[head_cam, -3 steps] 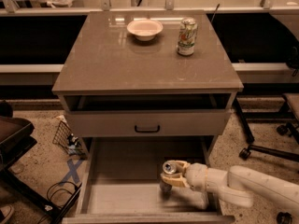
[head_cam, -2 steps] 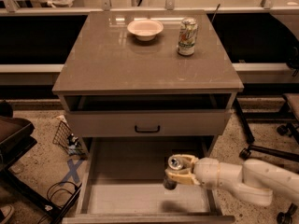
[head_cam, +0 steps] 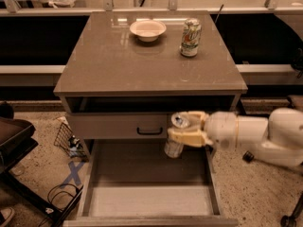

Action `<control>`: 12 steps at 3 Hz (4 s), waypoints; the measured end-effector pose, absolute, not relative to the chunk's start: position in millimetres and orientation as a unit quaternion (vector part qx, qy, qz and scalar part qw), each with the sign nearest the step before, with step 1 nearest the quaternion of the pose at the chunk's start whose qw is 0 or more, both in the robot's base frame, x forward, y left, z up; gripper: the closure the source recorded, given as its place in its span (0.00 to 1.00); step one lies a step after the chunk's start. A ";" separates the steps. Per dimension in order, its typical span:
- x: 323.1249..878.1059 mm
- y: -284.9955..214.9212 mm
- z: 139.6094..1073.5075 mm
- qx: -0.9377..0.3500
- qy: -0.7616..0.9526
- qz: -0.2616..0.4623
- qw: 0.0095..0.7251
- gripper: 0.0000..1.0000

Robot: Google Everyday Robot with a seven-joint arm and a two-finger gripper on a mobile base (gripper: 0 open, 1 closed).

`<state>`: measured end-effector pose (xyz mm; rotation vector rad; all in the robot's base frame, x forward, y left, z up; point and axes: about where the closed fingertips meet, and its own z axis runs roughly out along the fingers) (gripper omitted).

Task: Pick redbull can from middle drawer and place on counter

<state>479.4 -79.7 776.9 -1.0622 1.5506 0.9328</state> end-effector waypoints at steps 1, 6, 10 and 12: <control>501.0 -57.5 869.1 -0.455 0.633 0.357 0.514 1.00; 638.4 167.9 931.4 -0.503 0.587 0.386 0.503 1.00; 697.4 164.4 941.9 -0.469 0.616 0.368 0.514 1.00; 732.1 161.9 911.0 -0.446 0.637 0.375 0.505 1.00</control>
Offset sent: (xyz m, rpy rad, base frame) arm 0.0811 0.1025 0.2373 -0.1109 -0.1989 -0.0450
